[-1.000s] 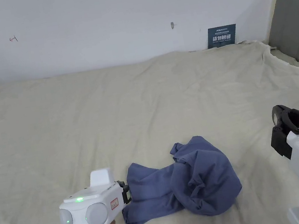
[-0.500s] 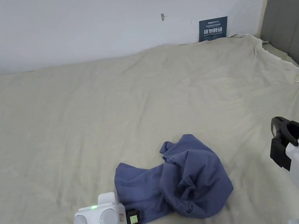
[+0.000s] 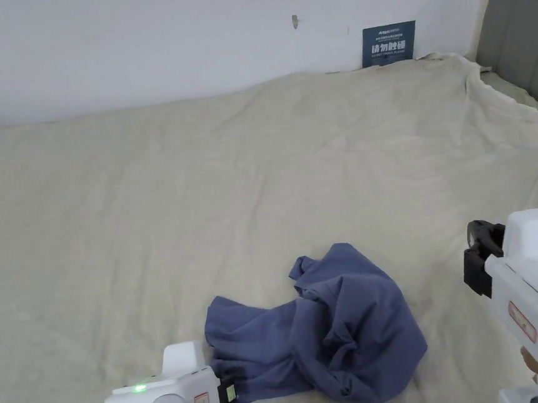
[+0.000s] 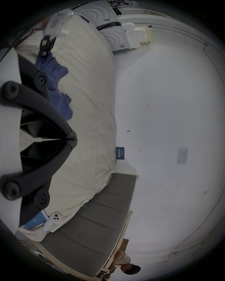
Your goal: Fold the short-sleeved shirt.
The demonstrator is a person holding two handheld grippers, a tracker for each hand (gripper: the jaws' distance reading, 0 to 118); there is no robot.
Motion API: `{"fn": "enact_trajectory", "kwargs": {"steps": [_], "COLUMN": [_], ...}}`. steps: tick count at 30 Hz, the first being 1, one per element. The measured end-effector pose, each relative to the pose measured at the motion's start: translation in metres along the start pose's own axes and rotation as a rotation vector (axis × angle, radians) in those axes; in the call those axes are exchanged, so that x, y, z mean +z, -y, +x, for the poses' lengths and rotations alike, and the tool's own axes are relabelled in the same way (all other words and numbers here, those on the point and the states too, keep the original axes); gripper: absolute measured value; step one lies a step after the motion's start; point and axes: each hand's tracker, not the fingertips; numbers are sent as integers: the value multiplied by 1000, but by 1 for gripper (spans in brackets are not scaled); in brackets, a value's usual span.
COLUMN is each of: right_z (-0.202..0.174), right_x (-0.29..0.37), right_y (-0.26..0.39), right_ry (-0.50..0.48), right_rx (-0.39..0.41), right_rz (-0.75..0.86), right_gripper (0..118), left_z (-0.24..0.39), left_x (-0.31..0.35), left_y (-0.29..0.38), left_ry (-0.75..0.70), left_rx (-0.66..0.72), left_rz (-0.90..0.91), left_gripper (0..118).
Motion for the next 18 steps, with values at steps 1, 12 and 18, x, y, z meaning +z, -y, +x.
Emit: {"fn": "enact_trajectory", "kwargs": {"steps": [1,12,18], "right_z": [5,-19,-20], "right_x": [-18,-198,-268], "right_y": [3,26,53], "right_ry": [-9,-134,-133], "right_rx": [-3,8,-99], "right_rz": [-34,-387,-576], "right_gripper": [0,78,87], "left_z": [-2,-24,-29], "left_x": [6,16,6], "left_y": [-2,-19,-23], "left_ry": [25,79,84], "left_rx": [15,37,28], "left_rz": [17,78,67], "left_gripper": [10,10,10]}}
